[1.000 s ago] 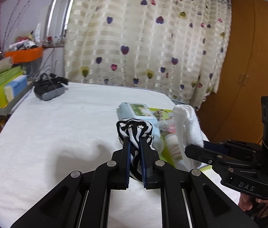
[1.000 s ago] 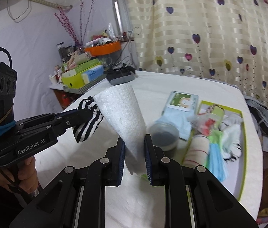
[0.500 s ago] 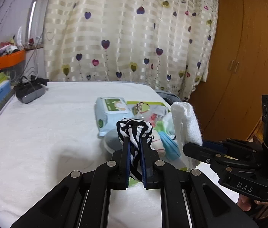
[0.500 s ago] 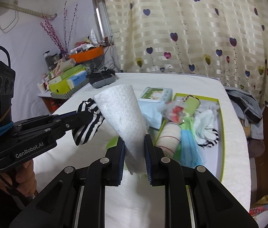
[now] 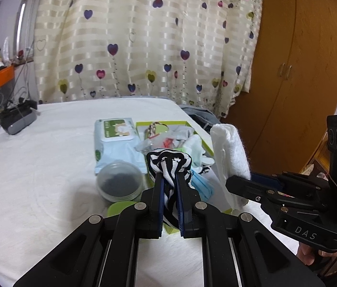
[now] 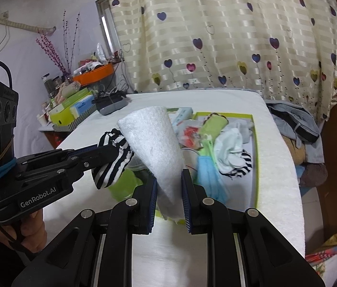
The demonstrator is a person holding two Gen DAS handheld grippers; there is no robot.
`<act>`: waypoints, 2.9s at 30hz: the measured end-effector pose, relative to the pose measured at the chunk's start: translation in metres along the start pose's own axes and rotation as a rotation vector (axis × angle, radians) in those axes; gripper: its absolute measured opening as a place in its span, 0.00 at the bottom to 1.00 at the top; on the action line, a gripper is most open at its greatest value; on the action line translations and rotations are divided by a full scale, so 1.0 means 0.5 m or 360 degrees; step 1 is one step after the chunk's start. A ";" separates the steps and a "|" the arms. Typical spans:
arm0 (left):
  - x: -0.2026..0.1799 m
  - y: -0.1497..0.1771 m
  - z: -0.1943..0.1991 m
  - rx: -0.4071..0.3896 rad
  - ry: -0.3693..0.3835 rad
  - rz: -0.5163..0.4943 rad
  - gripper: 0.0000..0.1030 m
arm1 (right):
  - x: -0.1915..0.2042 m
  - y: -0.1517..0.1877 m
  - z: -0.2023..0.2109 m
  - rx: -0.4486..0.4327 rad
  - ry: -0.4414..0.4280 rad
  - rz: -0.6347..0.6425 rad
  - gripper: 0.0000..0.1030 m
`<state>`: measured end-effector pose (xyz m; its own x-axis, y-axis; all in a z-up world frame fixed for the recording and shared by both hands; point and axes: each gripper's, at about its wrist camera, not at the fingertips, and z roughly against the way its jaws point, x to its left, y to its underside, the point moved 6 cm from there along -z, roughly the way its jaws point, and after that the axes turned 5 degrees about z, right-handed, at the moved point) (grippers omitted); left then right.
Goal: Organize soft objects
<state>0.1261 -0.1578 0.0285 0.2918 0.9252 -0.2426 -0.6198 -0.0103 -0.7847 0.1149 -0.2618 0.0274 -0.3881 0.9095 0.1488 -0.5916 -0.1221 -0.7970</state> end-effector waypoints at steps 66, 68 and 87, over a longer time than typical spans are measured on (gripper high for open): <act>-0.066 0.055 -0.097 0.0160 0.0114 -0.0079 0.31 | -0.088 0.054 0.000 0.0037 0.0318 -0.0100 0.47; -0.065 0.057 -0.086 0.0152 0.0106 -0.0081 0.31 | -0.080 0.056 0.007 0.0031 0.0320 -0.0089 0.47; -0.034 0.087 0.004 0.0097 0.0023 -0.0064 0.41 | 0.007 0.079 0.040 0.0032 0.0317 0.0010 0.47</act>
<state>0.0928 -0.1731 -0.0003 0.3276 0.9187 -0.2204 -0.6503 0.0500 -0.7580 0.0760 -0.2714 0.0082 -0.2457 0.9691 0.0235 -0.6043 -0.1342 -0.7854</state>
